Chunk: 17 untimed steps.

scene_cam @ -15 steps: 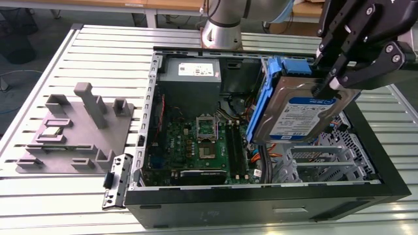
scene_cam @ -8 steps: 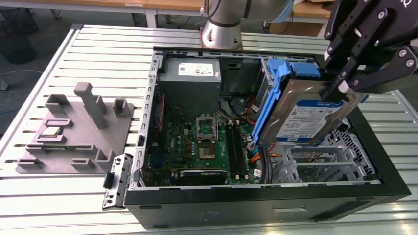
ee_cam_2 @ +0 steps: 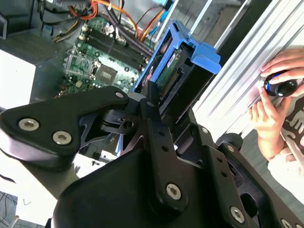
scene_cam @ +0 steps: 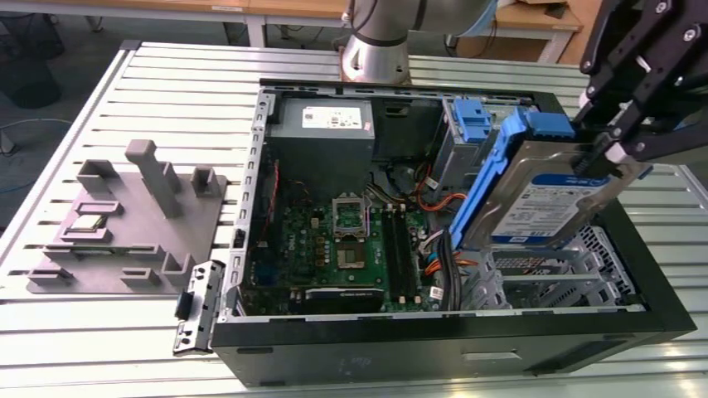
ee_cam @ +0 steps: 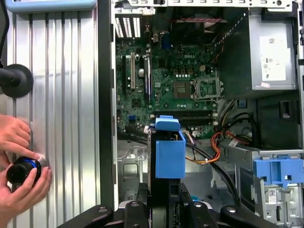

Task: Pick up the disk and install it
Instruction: 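Insert the disk into the insertion slot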

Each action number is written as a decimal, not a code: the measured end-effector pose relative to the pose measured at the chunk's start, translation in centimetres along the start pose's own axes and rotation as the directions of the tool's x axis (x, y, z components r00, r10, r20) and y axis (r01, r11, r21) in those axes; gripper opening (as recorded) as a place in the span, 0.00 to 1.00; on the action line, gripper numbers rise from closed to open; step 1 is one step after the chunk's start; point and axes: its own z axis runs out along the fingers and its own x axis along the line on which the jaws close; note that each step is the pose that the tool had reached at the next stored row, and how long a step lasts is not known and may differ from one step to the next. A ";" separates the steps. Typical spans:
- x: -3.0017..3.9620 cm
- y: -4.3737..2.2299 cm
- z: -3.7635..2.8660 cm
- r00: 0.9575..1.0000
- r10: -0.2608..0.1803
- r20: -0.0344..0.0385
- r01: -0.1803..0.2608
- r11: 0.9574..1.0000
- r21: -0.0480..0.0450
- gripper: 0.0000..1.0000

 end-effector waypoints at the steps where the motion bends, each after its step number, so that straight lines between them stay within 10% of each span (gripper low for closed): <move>1: -0.01 -0.35 0.02 1.000 0.000 0.000 0.000 1.000 0.000 0.35; 13: -0.18 -4.71 0.17 1.000 0.000 0.000 0.000 1.000 0.000 0.35; 17: -0.16 -5.16 0.27 1.000 0.000 0.000 0.000 1.000 0.000 0.35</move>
